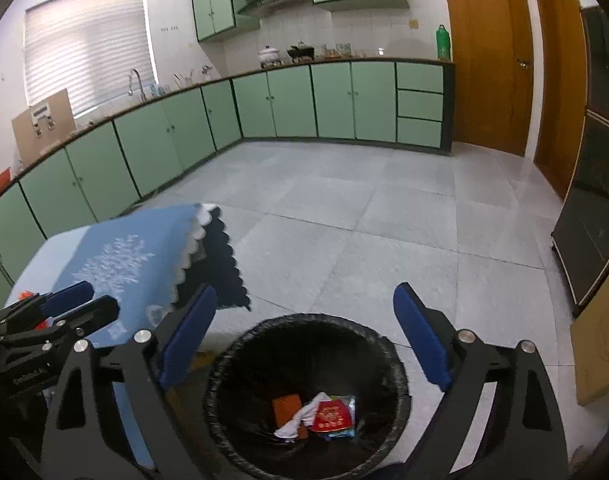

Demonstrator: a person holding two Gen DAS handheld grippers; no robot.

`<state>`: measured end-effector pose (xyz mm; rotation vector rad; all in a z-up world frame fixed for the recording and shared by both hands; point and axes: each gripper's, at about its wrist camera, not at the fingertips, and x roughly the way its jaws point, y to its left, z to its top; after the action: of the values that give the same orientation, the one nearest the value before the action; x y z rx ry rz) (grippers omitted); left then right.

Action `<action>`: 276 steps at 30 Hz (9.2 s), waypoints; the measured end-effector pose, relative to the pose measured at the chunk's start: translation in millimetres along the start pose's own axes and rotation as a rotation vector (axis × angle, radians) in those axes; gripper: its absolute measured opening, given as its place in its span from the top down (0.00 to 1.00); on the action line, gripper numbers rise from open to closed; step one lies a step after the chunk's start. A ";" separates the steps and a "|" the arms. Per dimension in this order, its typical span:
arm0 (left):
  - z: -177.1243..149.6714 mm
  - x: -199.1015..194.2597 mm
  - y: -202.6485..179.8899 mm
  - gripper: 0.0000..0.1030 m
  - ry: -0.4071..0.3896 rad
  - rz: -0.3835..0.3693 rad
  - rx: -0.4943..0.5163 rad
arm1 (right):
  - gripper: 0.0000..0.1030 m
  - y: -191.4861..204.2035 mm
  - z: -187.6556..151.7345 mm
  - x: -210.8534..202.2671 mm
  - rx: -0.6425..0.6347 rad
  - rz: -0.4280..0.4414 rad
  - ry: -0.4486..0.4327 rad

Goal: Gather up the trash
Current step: 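Bring both tools back to the table toward the red plastic bag, then grasp the red plastic bag with the left gripper and lift it, then grasp the green-and-white milk carton with the right gripper while the left gripper holds the bag, then carry the bag and carton over the black bin and open both grippers, then bring both tools back to the table toward the blue-and-white paper cup, then grasp the blue-and-white paper cup with the left gripper and lift it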

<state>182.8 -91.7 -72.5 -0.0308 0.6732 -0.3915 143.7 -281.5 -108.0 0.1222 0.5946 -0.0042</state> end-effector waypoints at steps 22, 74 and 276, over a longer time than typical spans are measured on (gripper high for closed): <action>-104.5 -173.4 132.0 0.36 -0.078 0.408 -0.155 | 0.13 185.4 -53.5 -59.9 -0.165 0.266 -0.031; -146.1 -186.2 188.7 0.67 -0.061 0.514 -0.308 | 0.13 256.3 -74.4 -50.3 -0.274 0.350 -0.013; -130.9 -126.3 112.4 0.50 -0.018 0.341 -0.152 | 0.09 170.0 -81.5 -16.8 -0.161 0.257 0.063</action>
<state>51.2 71.1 -116.4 -0.0629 0.6748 -0.0116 91.0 -103.8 -146.2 0.0415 0.6363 0.2971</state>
